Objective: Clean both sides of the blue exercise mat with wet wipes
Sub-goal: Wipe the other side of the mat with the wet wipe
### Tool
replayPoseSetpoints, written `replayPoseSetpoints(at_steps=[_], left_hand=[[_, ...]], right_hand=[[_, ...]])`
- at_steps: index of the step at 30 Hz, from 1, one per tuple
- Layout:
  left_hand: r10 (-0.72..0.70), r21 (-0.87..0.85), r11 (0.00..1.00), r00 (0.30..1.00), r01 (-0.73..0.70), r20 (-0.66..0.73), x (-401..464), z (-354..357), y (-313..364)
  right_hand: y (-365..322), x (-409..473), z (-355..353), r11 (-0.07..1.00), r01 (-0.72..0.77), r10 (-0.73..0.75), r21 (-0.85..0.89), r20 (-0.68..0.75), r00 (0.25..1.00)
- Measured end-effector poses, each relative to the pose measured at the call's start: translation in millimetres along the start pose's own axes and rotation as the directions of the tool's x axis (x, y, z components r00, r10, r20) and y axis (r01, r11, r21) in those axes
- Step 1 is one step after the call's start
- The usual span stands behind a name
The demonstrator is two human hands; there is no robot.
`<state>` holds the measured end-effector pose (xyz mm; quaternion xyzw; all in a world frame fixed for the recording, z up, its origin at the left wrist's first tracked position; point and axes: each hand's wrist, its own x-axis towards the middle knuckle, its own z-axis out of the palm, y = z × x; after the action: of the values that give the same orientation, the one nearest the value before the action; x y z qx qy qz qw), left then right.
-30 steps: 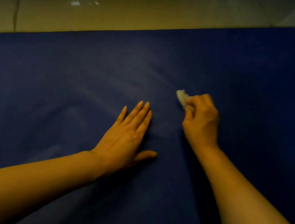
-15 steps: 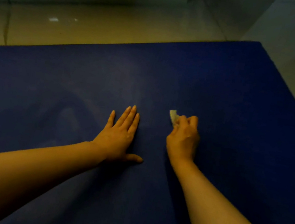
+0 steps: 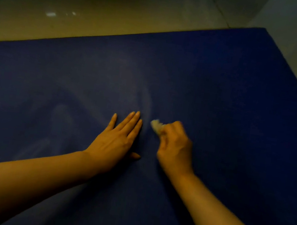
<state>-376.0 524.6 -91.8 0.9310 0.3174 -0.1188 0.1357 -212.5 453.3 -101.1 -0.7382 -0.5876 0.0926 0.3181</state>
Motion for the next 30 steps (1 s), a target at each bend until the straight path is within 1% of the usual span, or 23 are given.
replayPoseSetpoints(at_steps=[2, 4, 5, 6, 8, 9, 10, 11, 12, 13, 15, 17, 18, 19, 21, 22, 23, 24, 25, 27, 28, 29, 30], left_hand=[[0.052, -0.029, 0.998, 0.994, -0.055, -0.093, 0.5, 10.8, -2.5], [0.108, -0.003, 0.994, 0.986, -0.109, -0.130, -4.4, 11.0, 0.0], [0.152, 0.008, 0.988, 0.977, -0.152, -0.148, -6.4, 9.3, 3.4], [0.195, 0.029, 0.981, 0.967, -0.193, -0.161, -8.1, 11.5, 6.5], [0.211, 0.062, 0.977, 0.966, -0.204, -0.147, -11.8, 12.2, 14.8], [0.205, 0.063, 0.978, 0.969, -0.197, -0.139, -12.3, 14.0, 18.4], [0.196, 0.063, 0.980, 0.971, -0.189, -0.135, -12.3, 15.9, 22.0], [0.183, 0.062, 0.982, 0.976, -0.177, -0.116, -12.2, 17.5, 25.6], [0.170, 0.054, 0.985, 0.981, -0.165, -0.096, -12.8, 19.1, 28.8], [0.158, 0.038, 0.987, 0.985, -0.155, -0.064, -13.4, 19.7, 31.4], [0.141, 0.024, 0.990, 0.990, -0.141, -0.005, -14.3, 20.7, 33.5], [0.124, 0.028, 0.992, 0.992, -0.125, 0.034, -13.9, 17.3, 35.7], [0.113, 0.023, 0.993, 0.991, -0.115, 0.067, -12.7, 14.3, 37.5], [0.097, 0.024, 0.995, 0.991, -0.100, 0.096, -12.1, 12.6, 38.7], [0.054, 0.059, 0.996, 0.981, -0.066, 0.188, -13.4, 9.4, 42.1], [0.041, 0.093, 0.994, 0.969, -0.065, 0.243, -13.0, 6.5, 43.8], [0.029, 0.135, 0.988, 0.954, -0.072, 0.299, -11.9, 2.0, 45.6], [0.016, 0.178, 0.980, 0.936, -0.084, 0.351, -10.6, -2.7, 46.7], [0.008, 0.208, 0.973, 0.917, -0.099, 0.398, -9.0, -8.8, 47.2], [-0.004, 0.208, 0.973, 0.885, -0.105, 0.465, -5.4, -19.3, 49.1], [-0.007, 0.194, 0.976, 0.875, -0.099, 0.483, -4.5, -21.7, 51.0], [-0.016, 0.183, 0.980, 0.872, -0.084, 0.490, -5.2, -23.2, 53.5], [-0.030, 0.165, 0.985, 0.874, -0.058, 0.485, -6.3, -22.7, 56.3]], right_hand=[[-14.9, -28.6, 3.2, 0.989, 0.132, -0.140, 0.061, 0.158, 0.977], [-8.9, -30.0, -1.5, 0.984, 0.170, -0.179, 0.062, 0.230, 0.956], [1.0, -23.9, -4.6, 0.987, 0.155, -0.162, 0.052, 0.217, 0.962], [11.5, -16.6, -8.2, 0.993, 0.115, -0.119, 0.031, 0.163, 0.979], [30.6, -0.5, -17.6, 0.999, -0.046, 0.045, -0.024, -0.010, 0.999], [35.7, 2.0, -20.7, 0.992, -0.122, 0.119, -0.035, -0.073, 0.990], [35.4, -0.8, -21.7, 0.988, -0.149, 0.144, -0.045, -0.102, 0.984], [29.6, -8.1, -21.6, 0.990, -0.132, 0.128, -0.042, -0.100, 0.987], [21.9, -19.3, -19.2, 0.996, -0.085, 0.083, -0.031, -0.061, 0.995], [12.6, -31.7, -17.9, 1.000, -0.022, 0.022, -0.007, 0.008, 1.000], [3.0, -51.2, -18.9, 0.995, 0.090, -0.094, 0.032, 0.151, 0.984], [12.6, -48.9, -26.0, 0.990, 0.142, -0.144, 0.026, 0.206, 0.968], [21.5, -42.7, -30.8, 0.993, 0.120, -0.118, 0.005, 0.180, 0.976], [31.5, -34.2, -35.6, 0.998, 0.056, -0.053, -0.018, 0.121, 0.991], [47.2, -21.5, -43.2, 0.990, -0.122, 0.120, -0.067, -0.033, 0.992], [47.6, -22.9, -43.7, 0.984, -0.154, 0.149, -0.088, -0.062, 0.987], [41.1, -29.8, -41.9, 0.988, -0.130, 0.125, -0.087, -0.061, 0.990], [30.6, -40.0, -38.0, 0.996, -0.071, 0.070, -0.057, -0.021, 0.997], [17.7, -52.5, -34.1, 1.000, 0.004, -0.004, -0.010, 0.048, 0.999], [-0.4, -74.1, -28.2, 0.990, 0.131, -0.140, 0.055, 0.195, 0.971], [-0.5, -76.4, -26.7, 0.986, 0.154, -0.164, 0.059, 0.250, 0.954], [5.2, -71.7, -26.3, 0.988, 0.138, -0.152, 0.071, 0.277, 0.949], [14.1, -63.8, -27.2, 0.993, 0.093, -0.109, 0.072, 0.262, 0.959]])
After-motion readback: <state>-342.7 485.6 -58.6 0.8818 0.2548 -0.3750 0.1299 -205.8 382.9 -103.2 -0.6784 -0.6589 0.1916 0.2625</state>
